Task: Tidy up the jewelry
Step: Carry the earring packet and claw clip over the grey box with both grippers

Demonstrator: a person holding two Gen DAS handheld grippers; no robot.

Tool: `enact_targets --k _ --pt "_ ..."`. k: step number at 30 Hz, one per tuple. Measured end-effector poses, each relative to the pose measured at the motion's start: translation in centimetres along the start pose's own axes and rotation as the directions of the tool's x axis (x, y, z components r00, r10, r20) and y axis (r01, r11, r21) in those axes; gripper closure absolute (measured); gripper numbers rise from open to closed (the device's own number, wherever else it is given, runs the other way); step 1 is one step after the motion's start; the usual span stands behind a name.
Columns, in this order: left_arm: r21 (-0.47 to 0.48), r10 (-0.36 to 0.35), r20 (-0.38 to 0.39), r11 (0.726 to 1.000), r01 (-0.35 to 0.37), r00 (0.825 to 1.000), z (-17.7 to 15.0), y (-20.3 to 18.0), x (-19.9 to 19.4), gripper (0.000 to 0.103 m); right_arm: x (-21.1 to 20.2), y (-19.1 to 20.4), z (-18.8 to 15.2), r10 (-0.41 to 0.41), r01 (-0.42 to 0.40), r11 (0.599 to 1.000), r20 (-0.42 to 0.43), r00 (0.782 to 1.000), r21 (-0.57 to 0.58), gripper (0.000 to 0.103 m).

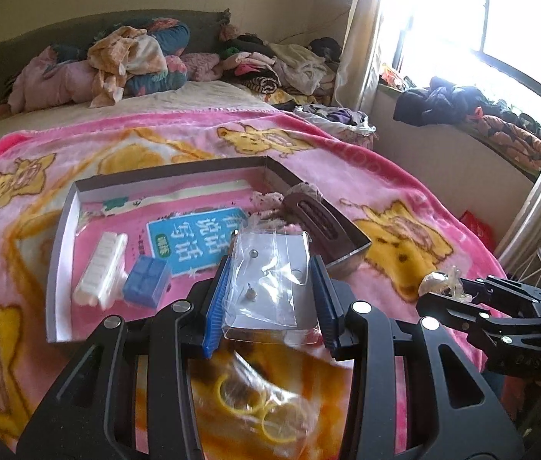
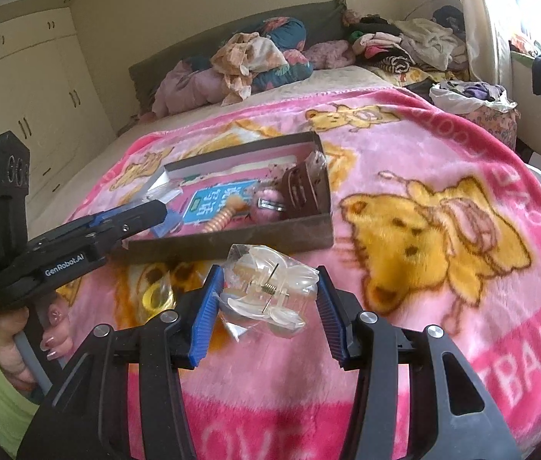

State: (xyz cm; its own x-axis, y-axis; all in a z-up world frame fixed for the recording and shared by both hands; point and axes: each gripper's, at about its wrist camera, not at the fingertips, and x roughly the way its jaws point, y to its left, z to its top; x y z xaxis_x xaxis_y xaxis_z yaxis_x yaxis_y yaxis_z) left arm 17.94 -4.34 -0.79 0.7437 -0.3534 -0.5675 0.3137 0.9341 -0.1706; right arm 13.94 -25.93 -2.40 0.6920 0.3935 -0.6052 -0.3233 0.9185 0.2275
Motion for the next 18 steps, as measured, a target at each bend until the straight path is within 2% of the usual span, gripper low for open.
enact_targets --k 18 --pt "-0.014 0.049 -0.026 0.999 -0.049 0.998 1.4 1.7 3.6 0.071 2.9 -1.4 4.4 -0.029 0.029 1.000 0.019 0.999 -0.001 0.057"
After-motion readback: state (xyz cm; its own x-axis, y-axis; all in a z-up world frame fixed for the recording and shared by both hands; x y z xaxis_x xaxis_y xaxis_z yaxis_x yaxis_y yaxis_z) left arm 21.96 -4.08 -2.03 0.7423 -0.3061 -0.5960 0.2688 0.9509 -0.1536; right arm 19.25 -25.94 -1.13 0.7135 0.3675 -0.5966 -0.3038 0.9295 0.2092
